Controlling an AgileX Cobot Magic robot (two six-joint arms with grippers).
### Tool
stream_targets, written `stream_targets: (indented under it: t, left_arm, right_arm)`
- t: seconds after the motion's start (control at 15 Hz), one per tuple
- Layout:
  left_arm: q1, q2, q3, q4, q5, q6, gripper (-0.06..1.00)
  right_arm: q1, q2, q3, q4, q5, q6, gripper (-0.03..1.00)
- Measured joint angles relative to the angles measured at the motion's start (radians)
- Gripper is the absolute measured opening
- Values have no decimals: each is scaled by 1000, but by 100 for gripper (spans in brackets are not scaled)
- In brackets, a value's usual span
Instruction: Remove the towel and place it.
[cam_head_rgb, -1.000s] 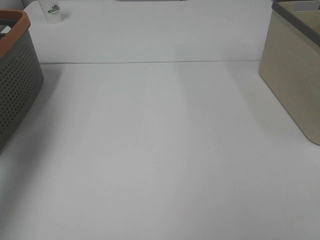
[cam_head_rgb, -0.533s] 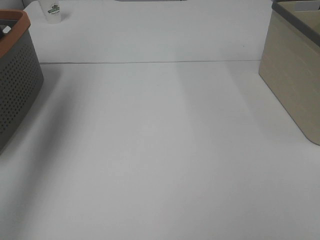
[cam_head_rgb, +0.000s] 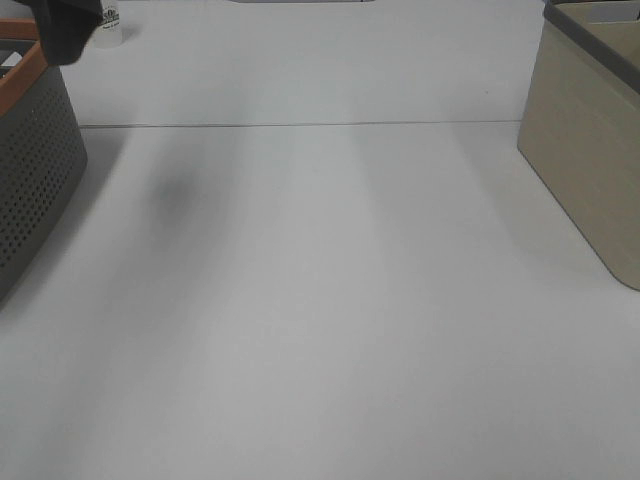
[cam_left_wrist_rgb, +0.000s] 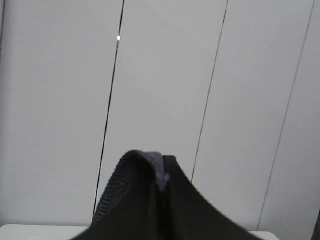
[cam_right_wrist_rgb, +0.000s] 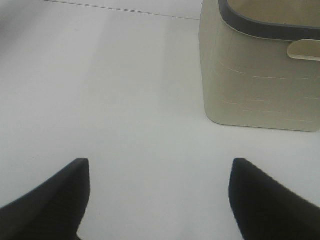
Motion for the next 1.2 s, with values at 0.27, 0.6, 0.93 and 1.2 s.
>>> stream_targets:
  t: [0.27,0.6,0.93,1.2]
  left_arm:
    - [-77,80,0,-145,65,167,0]
    - [-105,109,70,-405,160,459,0]
    - [-105,111,325,-539,134,663,0]
    - [-105,112,427,-558,114,764,0]
  right_arm:
    - [0,0,0,0,0,0,75]
    - [0,0,0,3,0,0,75]
    - [0,27,-14,120,-10,-110,75]
    - [0,139,-14,321,-233,-232,73]
